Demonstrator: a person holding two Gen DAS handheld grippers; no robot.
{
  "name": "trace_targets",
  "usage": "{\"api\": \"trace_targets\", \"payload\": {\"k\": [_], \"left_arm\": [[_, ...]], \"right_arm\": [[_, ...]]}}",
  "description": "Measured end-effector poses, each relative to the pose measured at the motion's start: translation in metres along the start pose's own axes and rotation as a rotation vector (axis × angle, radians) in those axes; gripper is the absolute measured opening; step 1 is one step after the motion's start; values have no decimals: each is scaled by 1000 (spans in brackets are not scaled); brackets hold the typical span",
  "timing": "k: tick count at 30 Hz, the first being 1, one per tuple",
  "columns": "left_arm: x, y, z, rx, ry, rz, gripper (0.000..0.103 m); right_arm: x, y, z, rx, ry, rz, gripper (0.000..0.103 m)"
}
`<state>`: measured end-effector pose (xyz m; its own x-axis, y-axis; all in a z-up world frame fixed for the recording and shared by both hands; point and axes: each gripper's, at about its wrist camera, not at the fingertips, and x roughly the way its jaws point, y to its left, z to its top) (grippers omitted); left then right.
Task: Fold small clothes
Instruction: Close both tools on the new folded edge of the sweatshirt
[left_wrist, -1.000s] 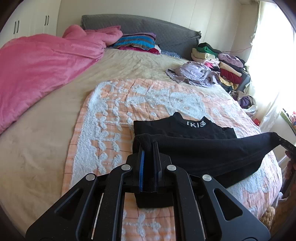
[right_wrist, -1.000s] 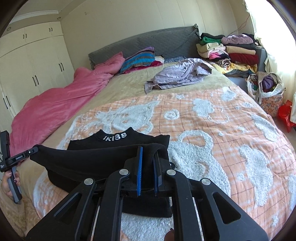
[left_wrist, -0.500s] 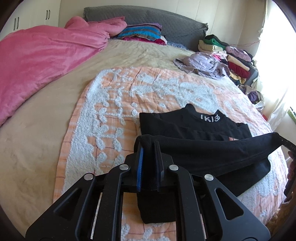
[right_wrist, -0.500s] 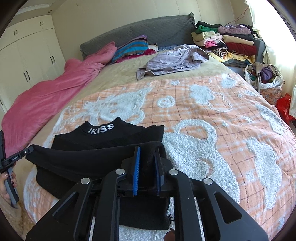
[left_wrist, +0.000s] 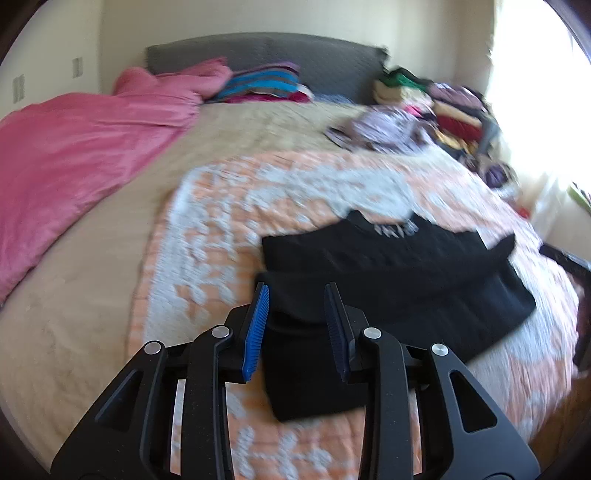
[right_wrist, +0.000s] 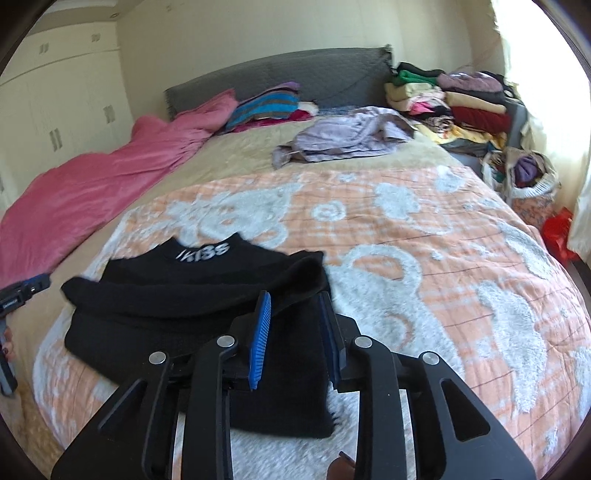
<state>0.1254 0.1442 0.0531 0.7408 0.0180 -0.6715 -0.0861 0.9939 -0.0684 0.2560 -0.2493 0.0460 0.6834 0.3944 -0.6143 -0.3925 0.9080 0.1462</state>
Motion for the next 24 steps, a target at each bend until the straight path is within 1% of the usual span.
{"api": "trace_targets", "payload": {"k": [1, 2, 3, 5, 9, 15, 19, 24], "left_arm": [[3, -6, -4, 20, 22, -20, 22], [6, -11, -7, 32, 40, -34, 11], [11, -17, -13, 48, 68, -54, 4], [22, -26, -23, 79, 114, -66, 4], [47, -30, -37, 103, 160, -22, 4], [67, -28, -38, 105, 154, 20, 5], [76, -30, -27, 120, 133, 37, 5], [97, -28, -11, 132, 124, 57, 5]], "right_arm": [[1, 5, -3, -17, 9, 10, 25], [2, 10, -6, -32, 16, 16, 25], [5, 15, -10, -49, 30, 28, 25], [13, 25, -18, -77, 59, 40, 25], [34, 36, -28, -113, 122, 36, 25], [71, 41, -37, -143, 199, 3, 25], [85, 41, -30, -143, 195, -2, 25], [103, 41, -16, -141, 199, -19, 25]]}}
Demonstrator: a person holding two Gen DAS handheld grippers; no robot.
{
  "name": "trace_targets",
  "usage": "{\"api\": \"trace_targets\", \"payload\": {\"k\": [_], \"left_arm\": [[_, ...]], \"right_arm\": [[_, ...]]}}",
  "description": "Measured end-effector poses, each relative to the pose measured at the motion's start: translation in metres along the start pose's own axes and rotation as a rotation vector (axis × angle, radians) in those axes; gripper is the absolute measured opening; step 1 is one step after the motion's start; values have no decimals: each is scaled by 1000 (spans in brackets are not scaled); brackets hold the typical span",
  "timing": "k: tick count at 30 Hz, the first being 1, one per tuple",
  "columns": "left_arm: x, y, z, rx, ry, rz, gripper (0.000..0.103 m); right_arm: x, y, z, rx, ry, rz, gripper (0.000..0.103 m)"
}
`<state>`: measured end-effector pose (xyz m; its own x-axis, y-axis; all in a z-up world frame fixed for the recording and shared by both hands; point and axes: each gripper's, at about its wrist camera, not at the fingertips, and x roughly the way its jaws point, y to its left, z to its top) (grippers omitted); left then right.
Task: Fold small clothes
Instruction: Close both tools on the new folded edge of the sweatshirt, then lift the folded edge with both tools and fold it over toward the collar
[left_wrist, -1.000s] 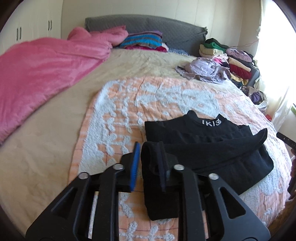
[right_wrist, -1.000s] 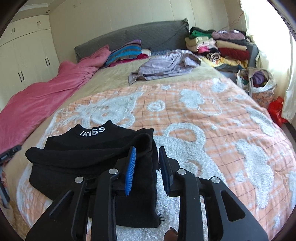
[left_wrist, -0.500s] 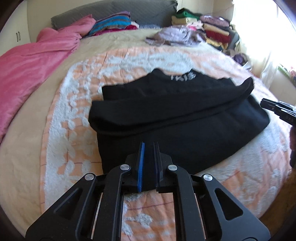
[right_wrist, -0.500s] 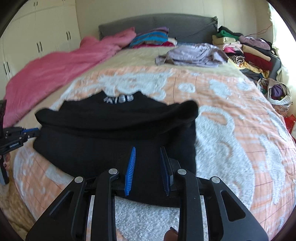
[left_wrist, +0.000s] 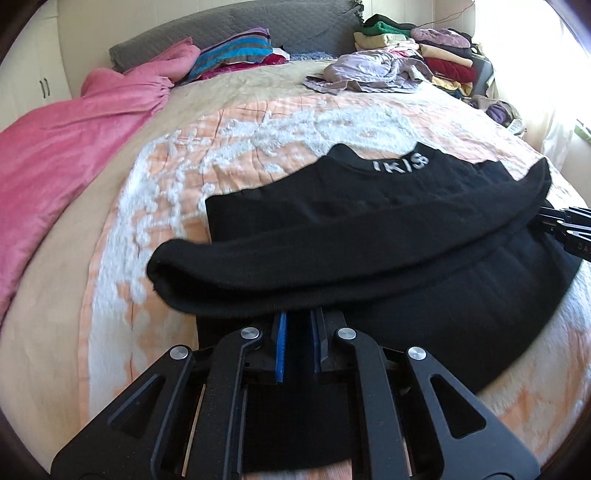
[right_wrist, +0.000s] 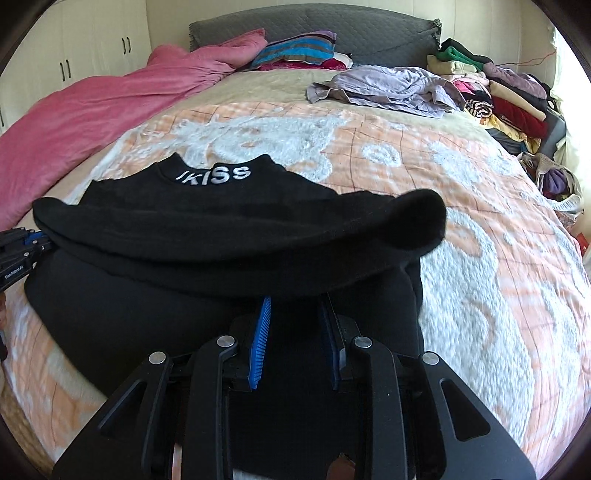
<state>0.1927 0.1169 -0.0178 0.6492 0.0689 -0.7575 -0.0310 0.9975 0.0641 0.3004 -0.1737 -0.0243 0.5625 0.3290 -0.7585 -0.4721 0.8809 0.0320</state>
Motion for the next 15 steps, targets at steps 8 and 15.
{"api": "trace_targets", "payload": {"k": [8, 15], "left_arm": [[20, 19, 30, -59, -17, -6, 5], [26, 52, 47, -145, -44, 31, 5]], "right_arm": [[15, -13, 30, 40, -18, -9, 25], [20, -42, 46, 106, -49, -39, 25]]}}
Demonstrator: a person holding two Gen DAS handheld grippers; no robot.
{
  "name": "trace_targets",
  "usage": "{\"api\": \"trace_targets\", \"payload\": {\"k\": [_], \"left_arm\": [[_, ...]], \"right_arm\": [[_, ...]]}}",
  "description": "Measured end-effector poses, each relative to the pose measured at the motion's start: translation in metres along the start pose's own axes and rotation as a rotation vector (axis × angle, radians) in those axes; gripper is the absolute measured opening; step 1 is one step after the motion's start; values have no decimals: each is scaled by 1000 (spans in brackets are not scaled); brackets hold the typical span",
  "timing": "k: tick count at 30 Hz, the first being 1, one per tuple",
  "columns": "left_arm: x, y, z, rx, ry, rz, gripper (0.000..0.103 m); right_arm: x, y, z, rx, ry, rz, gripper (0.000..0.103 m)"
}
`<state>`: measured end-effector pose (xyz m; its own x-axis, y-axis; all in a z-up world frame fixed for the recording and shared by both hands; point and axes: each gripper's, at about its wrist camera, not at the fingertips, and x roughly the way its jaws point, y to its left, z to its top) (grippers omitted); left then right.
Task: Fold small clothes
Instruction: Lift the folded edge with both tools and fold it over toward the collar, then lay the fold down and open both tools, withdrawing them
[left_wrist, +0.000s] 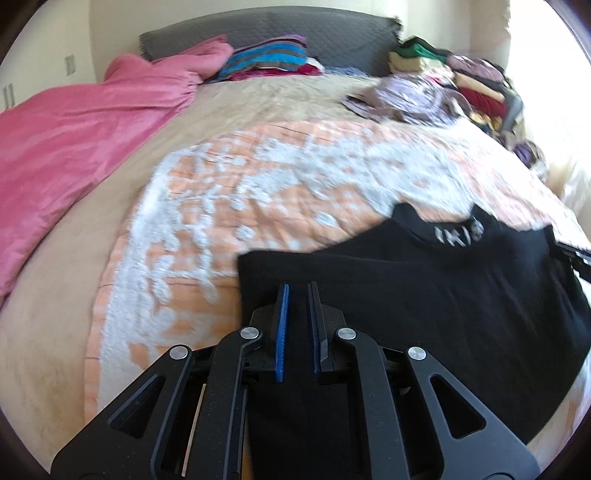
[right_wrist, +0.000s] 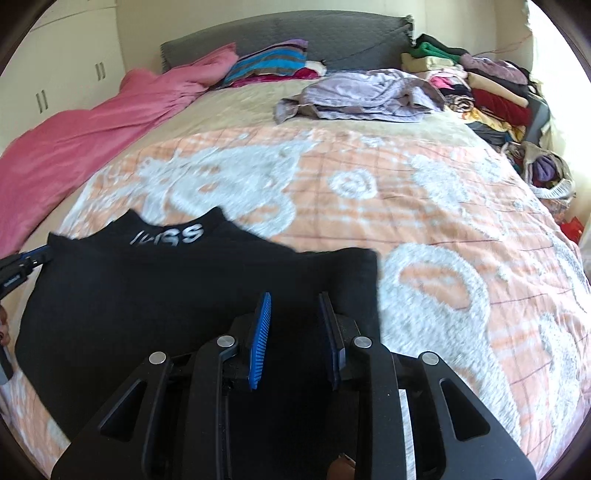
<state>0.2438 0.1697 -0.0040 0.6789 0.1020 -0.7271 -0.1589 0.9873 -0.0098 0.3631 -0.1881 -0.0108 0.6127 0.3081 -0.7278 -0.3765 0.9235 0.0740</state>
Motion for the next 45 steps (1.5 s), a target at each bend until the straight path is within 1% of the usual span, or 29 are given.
{"api": "trace_targets", "payload": {"k": [2, 4, 5, 6, 7, 8, 9, 11, 12, 13, 14, 15, 16, 17, 19, 22, 27, 28, 32, 38, 40, 41, 42, 43, 45], "left_arm": [[0, 10, 3, -27, 3, -5, 6], [3, 20, 4, -49, 15, 4, 21], [6, 25, 4, -60, 30, -2, 36], [8, 28, 3, -76, 39, -11, 39], [10, 32, 3, -95, 47, -20, 40], [12, 35, 3, -108, 57, -32, 45], [16, 37, 2, -115, 73, -44, 50], [21, 38, 1, -126, 85, -57, 50], [22, 38, 0, -127, 88, -65, 47], [23, 37, 0, -128, 85, -72, 41], [24, 35, -1, -123, 86, -89, 18], [23, 34, -1, -118, 86, -96, 7], [21, 30, 0, -103, 77, -81, 6], [14, 25, 2, -70, 54, -61, 4], [-1, 23, 8, -53, -10, -49, 4], [-8, 22, 16, -35, -52, -32, 4], [22, 24, 10, -46, 26, -12, 4], [24, 24, 9, -44, 32, -11, 4], [24, 22, 5, -30, 40, -3, 5], [24, 19, 2, -17, 59, 11, 8], [23, 18, 1, -10, 63, 17, 9], [23, 18, 1, -8, 64, 18, 10], [22, 18, 0, -9, 67, 17, 12], [21, 18, -1, -11, 70, 18, 13], [19, 19, -2, -10, 77, 18, 19]], "right_arm": [[0, -10, 2, 19, -10, -10, 25], [0, -18, 3, 36, -8, -22, 27], [0, -22, 3, 44, -5, -16, 31], [2, -26, 4, 51, 12, -10, 52], [3, -27, 4, 52, 21, -16, 61], [4, -27, 4, 53, 17, -23, 64], [6, -29, 4, 52, 21, -15, 63], [12, -30, 3, 67, 41, -6, 63], [14, -31, 2, 74, 44, 0, 51], [17, -32, 1, 81, 48, 14, 38], [18, -33, 0, 85, 51, 26, 18], [17, -34, 0, 92, 42, 29, 13], [14, -34, -1, 94, 35, 33, 9], [10, -34, 1, 97, 21, 38, 8], [-3, -35, 6, 107, -26, 41, 8], [-9, -37, 13, 118, -69, 27, 8], [10, -42, 5, 132, -13, -7, 8], [15, -43, 3, 139, 1, -12, 8], [15, -44, 1, 138, 1, -20, 9], [13, -40, -1, 116, 5, -58, 20], [10, -38, -1, 109, 2, -72, 27], [9, -38, -2, 109, 0, -77, 33], [5, -38, -2, 112, -8, -81, 42], [2, -38, -2, 115, -15, -86, 45], [-4, -37, -2, 109, -28, -83, 46]]}}
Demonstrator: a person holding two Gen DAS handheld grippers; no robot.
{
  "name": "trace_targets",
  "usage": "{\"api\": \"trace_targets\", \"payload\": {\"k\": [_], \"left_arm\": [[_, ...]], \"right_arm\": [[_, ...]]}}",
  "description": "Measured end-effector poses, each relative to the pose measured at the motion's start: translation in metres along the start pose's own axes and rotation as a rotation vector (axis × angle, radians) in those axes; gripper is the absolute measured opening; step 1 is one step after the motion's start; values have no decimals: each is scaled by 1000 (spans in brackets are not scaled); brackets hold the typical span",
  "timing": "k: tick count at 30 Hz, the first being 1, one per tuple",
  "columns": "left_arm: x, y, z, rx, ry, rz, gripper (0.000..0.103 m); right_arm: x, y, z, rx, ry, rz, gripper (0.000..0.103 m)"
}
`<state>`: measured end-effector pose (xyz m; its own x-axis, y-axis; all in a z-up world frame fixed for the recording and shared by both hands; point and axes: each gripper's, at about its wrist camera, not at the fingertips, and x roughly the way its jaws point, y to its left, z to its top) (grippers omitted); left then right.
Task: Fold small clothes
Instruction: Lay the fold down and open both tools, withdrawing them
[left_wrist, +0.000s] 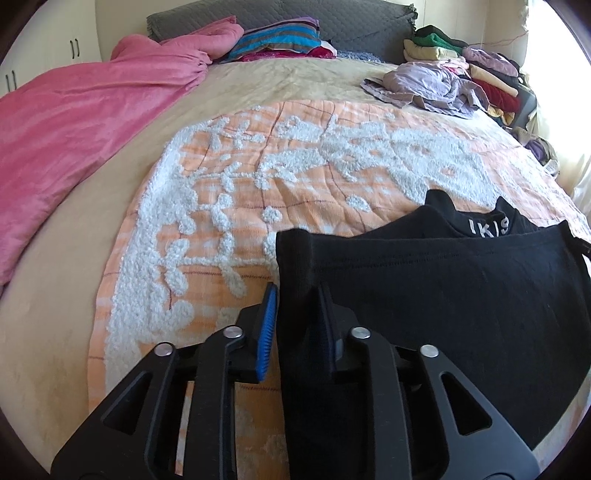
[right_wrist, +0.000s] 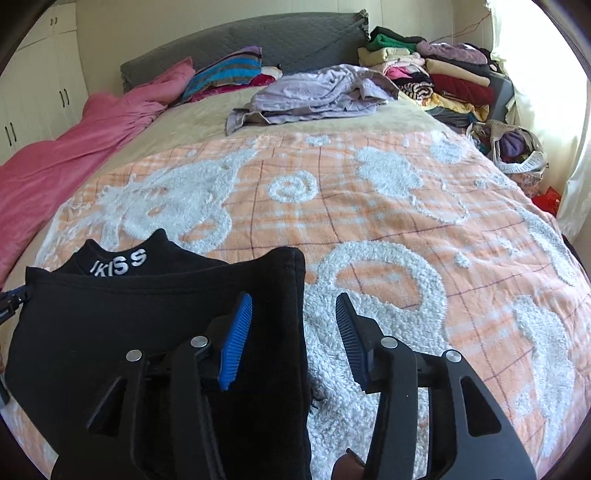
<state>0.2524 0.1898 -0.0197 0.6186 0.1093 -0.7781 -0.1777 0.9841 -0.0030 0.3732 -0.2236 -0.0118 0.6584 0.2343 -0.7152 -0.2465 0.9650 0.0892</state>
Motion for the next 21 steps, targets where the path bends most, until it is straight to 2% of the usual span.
{"api": "trace_targets", "payload": {"k": [5, 10, 14, 18, 21], "left_arm": [[-10, 2, -6, -3, 13, -7, 31], [-21, 6, -13, -25, 29, -39, 45], [-33, 8, -22, -41, 44, -78, 61], [-48, 8, -32, -36, 34, -97, 76], [-57, 9, -38, -45, 31, -116, 83]], "right_arm": [[-22, 7, -4, 0, -35, 33, 55], [-46, 26, -17, -35, -39, 78, 76], [-61, 47, -26, -67, -52, 111, 90], [-69, 68, -36, -81, -55, 146, 96], [-76, 85, -44, -99, -60, 171, 97]]}}
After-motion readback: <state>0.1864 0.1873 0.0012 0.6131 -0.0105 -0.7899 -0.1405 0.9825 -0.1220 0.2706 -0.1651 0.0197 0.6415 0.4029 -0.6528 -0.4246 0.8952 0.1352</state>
